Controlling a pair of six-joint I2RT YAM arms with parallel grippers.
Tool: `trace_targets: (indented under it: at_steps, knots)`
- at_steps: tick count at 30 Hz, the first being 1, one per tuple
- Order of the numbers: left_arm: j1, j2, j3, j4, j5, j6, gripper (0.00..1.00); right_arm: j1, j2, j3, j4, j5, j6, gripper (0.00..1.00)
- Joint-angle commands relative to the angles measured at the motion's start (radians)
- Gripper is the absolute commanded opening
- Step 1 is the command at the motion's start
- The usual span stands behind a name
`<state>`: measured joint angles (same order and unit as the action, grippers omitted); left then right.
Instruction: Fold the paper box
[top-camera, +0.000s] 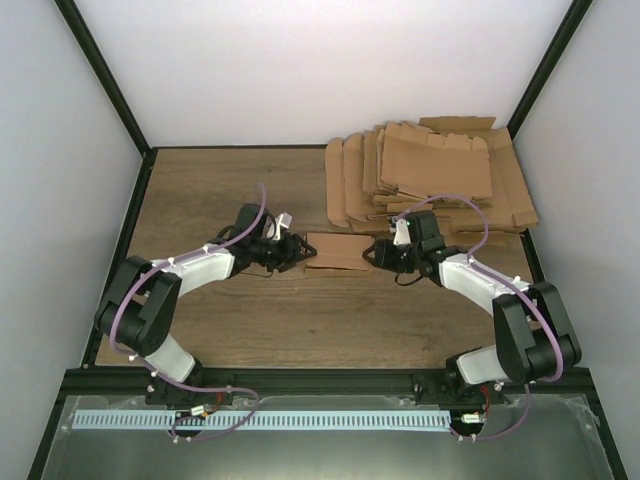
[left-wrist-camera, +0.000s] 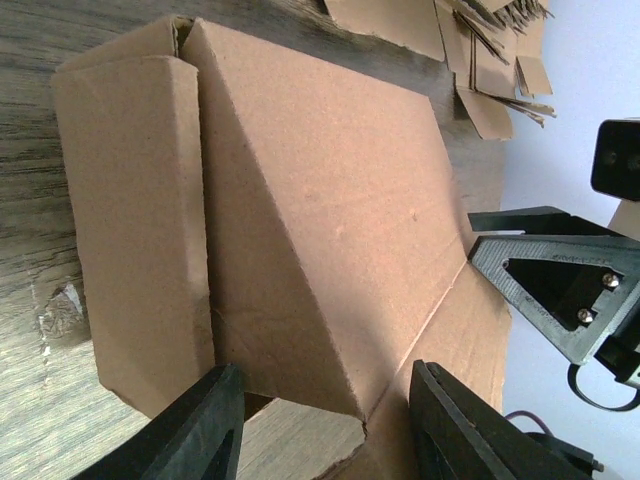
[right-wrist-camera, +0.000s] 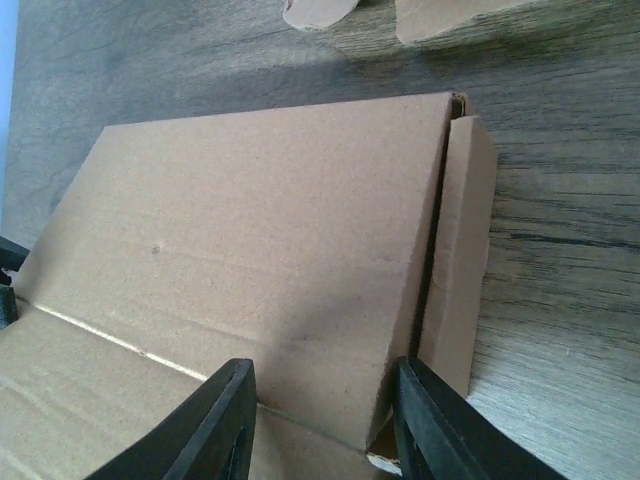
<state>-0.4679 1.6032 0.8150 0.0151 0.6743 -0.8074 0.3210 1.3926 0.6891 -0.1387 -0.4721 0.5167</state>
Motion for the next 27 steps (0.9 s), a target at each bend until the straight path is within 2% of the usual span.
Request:
trace_targets:
  at_steps: [1,8,13,20,24,27]
  knots:
    - [-0.015,0.012,-0.002,0.027,0.016,0.010,0.47,-0.009,0.016,-0.005,0.047,-0.034,0.013,0.39]
    - [-0.015,0.014,0.014,-0.035,-0.010,0.064,0.49,-0.009,0.015,-0.005,0.026,0.008,-0.012,0.39]
    - [-0.014,-0.013,0.120,-0.234,-0.137,0.208,0.62,-0.009,-0.012,0.004,-0.016,0.060,-0.053,0.41]
    - [-0.008,-0.067,0.138,-0.289,-0.248,0.222,0.84,-0.009,-0.028,0.019,-0.038,0.082,-0.087,0.44]
    - [-0.004,-0.069,0.101,-0.225,-0.206,0.196,0.87,-0.009,-0.033,0.024,-0.045,0.079,-0.110,0.55]
    - [-0.005,-0.032,0.096,-0.189,-0.140,0.185,0.81,-0.009,-0.042,0.022,-0.047,0.091,-0.122,0.65]
